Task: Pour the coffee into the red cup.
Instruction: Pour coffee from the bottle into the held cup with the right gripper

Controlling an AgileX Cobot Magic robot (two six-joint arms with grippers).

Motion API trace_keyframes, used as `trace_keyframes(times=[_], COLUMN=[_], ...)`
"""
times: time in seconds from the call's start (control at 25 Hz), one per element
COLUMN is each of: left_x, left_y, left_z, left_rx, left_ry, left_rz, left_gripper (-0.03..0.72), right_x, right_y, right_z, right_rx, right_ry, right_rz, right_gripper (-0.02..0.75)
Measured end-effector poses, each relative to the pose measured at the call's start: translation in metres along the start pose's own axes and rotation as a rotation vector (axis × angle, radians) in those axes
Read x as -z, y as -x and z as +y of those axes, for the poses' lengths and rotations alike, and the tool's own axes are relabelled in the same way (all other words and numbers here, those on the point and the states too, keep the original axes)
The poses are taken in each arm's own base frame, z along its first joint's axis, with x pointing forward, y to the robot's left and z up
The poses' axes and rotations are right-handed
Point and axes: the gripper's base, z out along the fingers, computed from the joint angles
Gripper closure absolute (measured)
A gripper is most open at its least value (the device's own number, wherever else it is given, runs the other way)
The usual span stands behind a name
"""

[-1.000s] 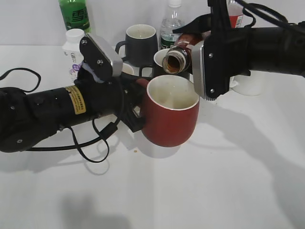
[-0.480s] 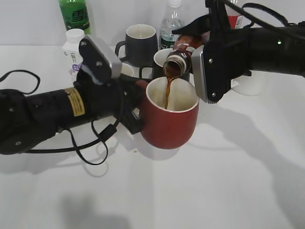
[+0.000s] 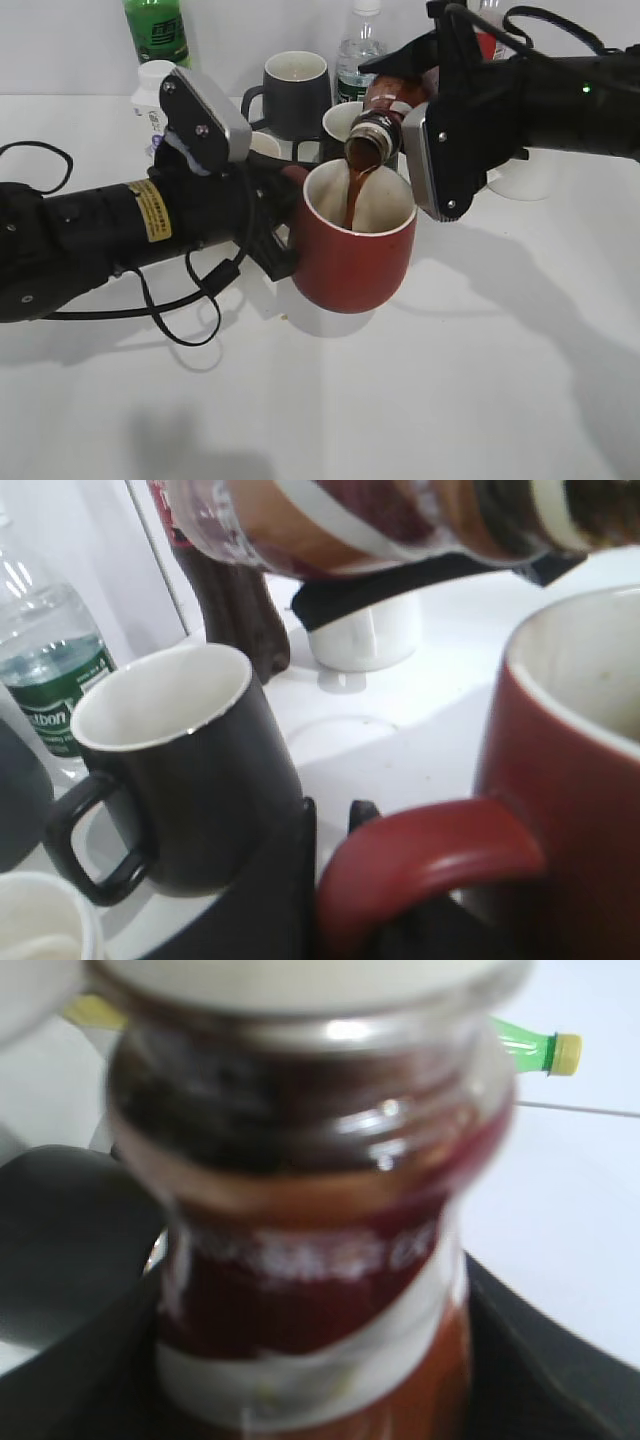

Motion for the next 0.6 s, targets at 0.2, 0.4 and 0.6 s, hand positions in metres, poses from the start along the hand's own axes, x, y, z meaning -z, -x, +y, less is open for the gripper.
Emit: trace_keyframes(times=[0.2, 0.4, 0.6], left_x=[0.0001, 0.0002, 0.0019], left_y=[-0.0029, -0.0046, -0.0082], left_z=[-0.0010, -0.0014, -0.0029], left_rx=[-0.014, -0.019, -0.018], left_ry=[-0.012, -0.015, -0.020], left_rz=[0.032, 0.050, 0.068], left_gripper=[0.620, 0.620, 0.620], right_x=[0.0000, 0.0000, 0.0000], right_y=[0.0004, 0.0005, 0.0005], right_z=[-0.0004, -0.0005, -0.0006], right_rx=[0.020, 0.031, 0.063], right_ry=[-0.005, -0.006, -0.007], right_rz=[-0.005, -0.005, -0.005], right_gripper=[0.237, 0.237, 0.237])
